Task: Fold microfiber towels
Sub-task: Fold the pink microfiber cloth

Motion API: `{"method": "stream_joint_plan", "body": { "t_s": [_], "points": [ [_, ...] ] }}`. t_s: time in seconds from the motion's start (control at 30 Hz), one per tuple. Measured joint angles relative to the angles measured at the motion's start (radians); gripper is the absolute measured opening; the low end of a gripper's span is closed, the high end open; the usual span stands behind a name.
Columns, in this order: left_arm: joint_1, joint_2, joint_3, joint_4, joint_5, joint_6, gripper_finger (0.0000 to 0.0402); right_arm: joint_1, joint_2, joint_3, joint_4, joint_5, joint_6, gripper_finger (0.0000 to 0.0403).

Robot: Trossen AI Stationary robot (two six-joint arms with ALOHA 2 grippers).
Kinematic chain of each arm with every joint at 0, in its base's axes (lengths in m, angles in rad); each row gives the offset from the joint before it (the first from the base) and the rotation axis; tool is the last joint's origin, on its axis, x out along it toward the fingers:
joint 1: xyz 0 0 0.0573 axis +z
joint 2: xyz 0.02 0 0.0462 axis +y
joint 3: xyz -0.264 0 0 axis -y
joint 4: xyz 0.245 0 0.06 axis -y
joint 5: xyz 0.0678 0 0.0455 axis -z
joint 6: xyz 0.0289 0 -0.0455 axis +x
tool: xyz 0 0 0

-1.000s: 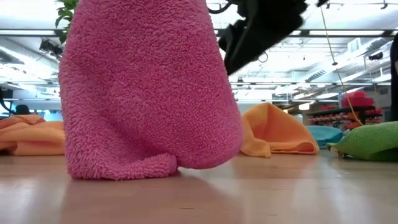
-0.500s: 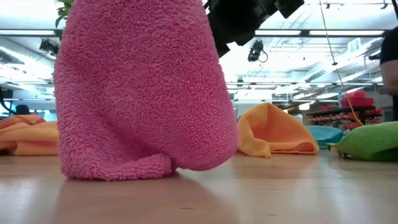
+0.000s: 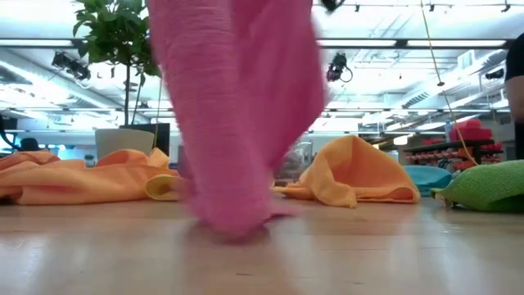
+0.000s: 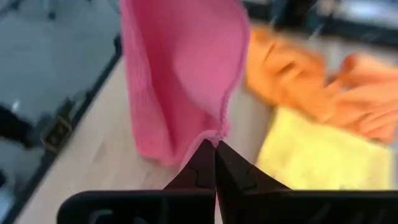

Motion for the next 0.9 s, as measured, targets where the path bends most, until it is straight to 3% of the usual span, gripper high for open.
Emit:
{"method": "stream_joint_plan", "body": {
  "t_s": [0.2,0.53,0.73,0.9],
  "points": [
    [0.001,0.0,0.0,0.0,-0.01,0.024,0.0006,0.075,-0.093,0.0,-0.056,0.132,0.056,0.0001],
    [0.0,0.0,0.0,-0.044,-0.009,0.02,0.0006,0.134,-0.017,0.0,-0.173,0.168,0.168,0.0],
    [0.002,0.0,0.0,-0.131,-0.054,0.014,0.0009,0.15,-0.011,0.0,-0.19,0.176,0.15,0.0],
    [0.061,-0.045,-0.001,-0.173,-0.098,0.119,0.0006,0.078,-0.049,0.053,-0.224,0.271,0.032,0.0]
  ]
}}
